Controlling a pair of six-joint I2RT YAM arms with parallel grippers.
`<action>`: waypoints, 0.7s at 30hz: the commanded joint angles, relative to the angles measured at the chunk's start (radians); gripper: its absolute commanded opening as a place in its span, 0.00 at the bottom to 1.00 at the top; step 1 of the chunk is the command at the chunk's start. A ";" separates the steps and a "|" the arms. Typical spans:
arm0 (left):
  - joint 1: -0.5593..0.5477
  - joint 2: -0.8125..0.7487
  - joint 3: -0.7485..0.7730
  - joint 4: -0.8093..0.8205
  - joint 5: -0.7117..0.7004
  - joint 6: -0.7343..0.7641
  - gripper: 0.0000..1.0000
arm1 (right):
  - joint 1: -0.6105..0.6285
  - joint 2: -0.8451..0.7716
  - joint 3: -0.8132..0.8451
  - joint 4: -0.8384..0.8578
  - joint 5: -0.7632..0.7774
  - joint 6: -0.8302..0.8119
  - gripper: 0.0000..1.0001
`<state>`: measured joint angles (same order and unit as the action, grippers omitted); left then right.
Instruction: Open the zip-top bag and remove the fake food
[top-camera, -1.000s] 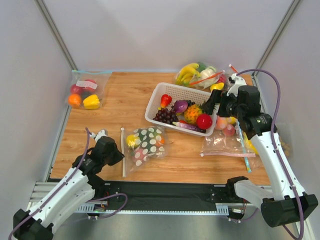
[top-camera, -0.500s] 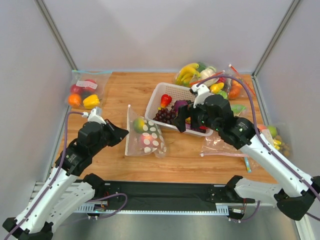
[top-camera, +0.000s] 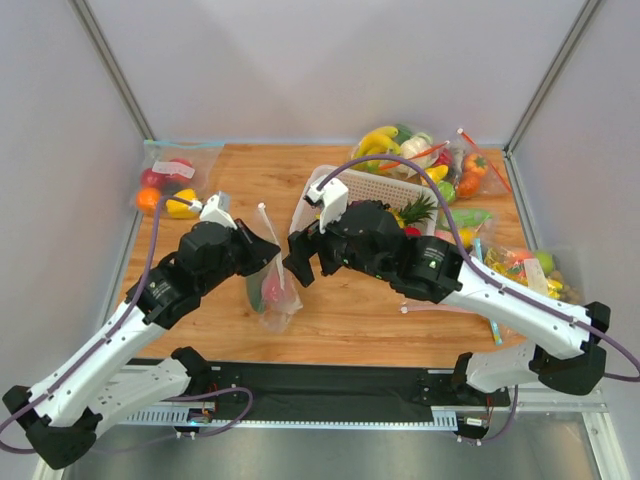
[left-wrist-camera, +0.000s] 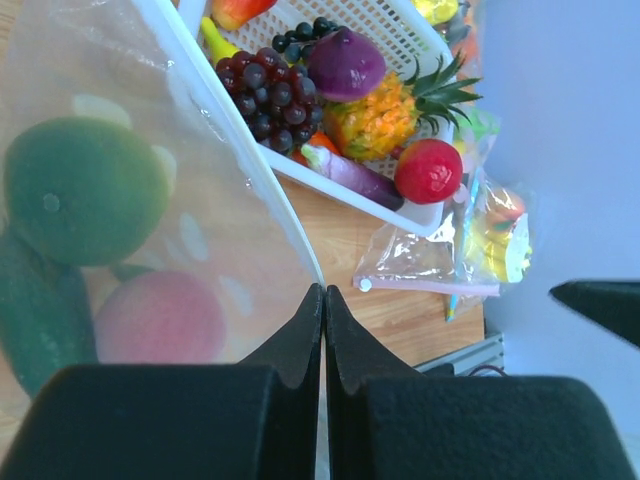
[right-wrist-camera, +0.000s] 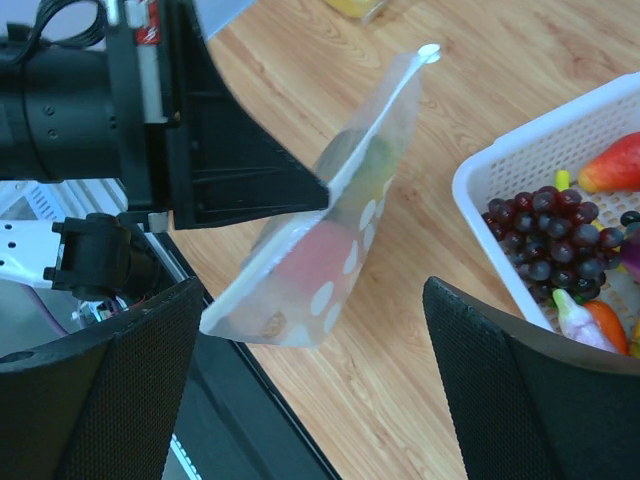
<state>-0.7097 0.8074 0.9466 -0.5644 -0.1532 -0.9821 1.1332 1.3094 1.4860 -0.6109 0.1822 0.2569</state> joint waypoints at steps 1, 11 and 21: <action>-0.025 0.042 0.083 0.038 -0.071 -0.004 0.00 | 0.049 0.028 0.053 -0.007 0.066 -0.005 0.91; -0.074 0.105 0.106 0.038 -0.123 -0.001 0.00 | 0.079 0.129 0.045 -0.035 0.062 0.019 0.88; -0.097 0.093 0.113 0.014 -0.151 0.042 0.00 | 0.077 0.188 0.022 -0.029 0.069 -0.008 0.77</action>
<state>-0.8001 0.9203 1.0145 -0.5648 -0.2775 -0.9699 1.2041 1.4796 1.5024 -0.6529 0.2276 0.2626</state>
